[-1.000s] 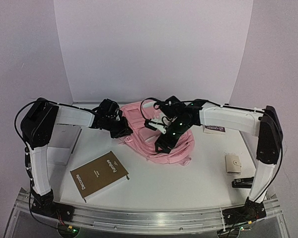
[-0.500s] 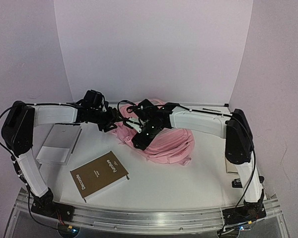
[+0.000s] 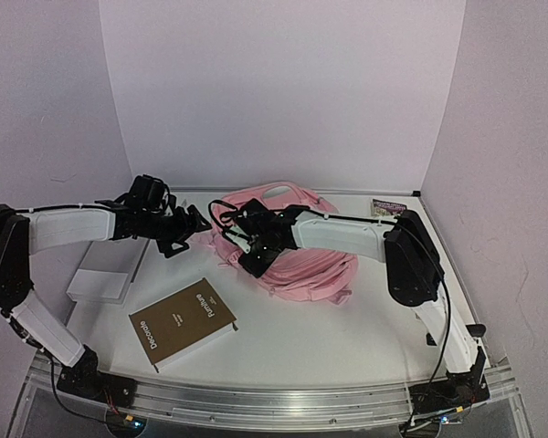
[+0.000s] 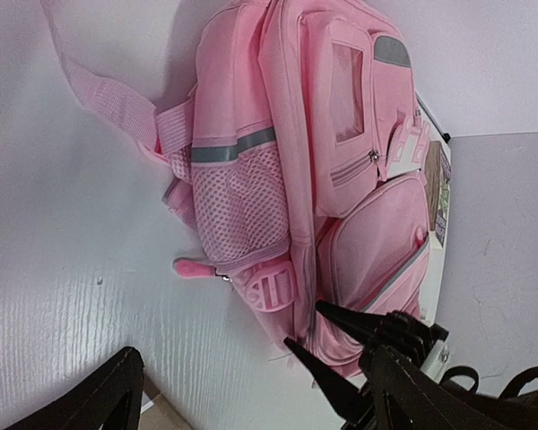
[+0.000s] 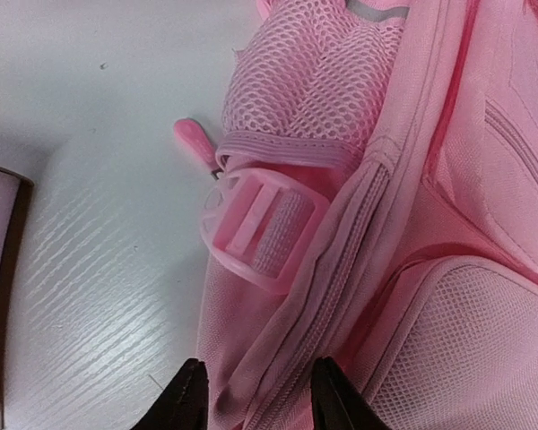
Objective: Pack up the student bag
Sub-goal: Unzip the student bag at the center of the board.
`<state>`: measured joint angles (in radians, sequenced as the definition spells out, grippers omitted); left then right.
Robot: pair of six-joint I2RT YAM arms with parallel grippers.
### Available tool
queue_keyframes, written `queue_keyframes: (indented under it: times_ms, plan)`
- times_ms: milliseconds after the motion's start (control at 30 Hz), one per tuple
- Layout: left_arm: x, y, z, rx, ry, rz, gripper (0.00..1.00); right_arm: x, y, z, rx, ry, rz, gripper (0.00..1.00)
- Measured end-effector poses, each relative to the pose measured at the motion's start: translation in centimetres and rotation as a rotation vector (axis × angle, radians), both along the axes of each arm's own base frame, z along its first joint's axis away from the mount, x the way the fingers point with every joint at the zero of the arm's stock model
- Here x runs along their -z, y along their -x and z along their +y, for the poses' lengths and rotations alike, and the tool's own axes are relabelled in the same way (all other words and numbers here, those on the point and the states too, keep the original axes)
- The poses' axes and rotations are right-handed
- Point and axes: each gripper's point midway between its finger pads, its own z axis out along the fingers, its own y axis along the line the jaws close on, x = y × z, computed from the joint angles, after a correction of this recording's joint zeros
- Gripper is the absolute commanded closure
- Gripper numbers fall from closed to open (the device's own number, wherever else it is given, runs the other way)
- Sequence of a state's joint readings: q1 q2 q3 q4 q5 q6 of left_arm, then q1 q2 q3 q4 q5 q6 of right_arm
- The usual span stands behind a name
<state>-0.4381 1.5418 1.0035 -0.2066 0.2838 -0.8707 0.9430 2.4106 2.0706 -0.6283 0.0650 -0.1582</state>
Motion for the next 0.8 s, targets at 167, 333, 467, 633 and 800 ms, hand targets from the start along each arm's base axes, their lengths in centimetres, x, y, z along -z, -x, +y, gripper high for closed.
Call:
queue_keyframes:
  times_ms: [167, 333, 467, 633, 800]
  plan:
    - [-0.5, 1.6, 1.0, 0.006, -0.013, -0.031, 0.0, -0.5, -0.6, -0.4, 0.023, 0.015, -0.029, 1.0]
    - [-1.1, 1.8, 1.5, 0.008, -0.036, -0.07, 0.0, -0.9, -0.8, -0.4, 0.028, 0.017, -0.033, 1.0]
    - [-1.1, 1.7, 1.6, 0.012, -0.052, -0.082, 0.03, -1.2, -0.8, -0.4, 0.035, 0.001, -0.022, 1.0]
    - [-0.5, 1.8, 1.8, 0.033, -0.075, -0.105, 0.05, -2.3, -1.0, -0.5, 0.054, -0.052, 0.017, 1.0]
    - [2.0, 2.9, 2.0, 0.109, -0.13, -0.128, 0.1, -4.4, -1.8, -0.9, 0.088, -0.159, 0.093, 1.0]
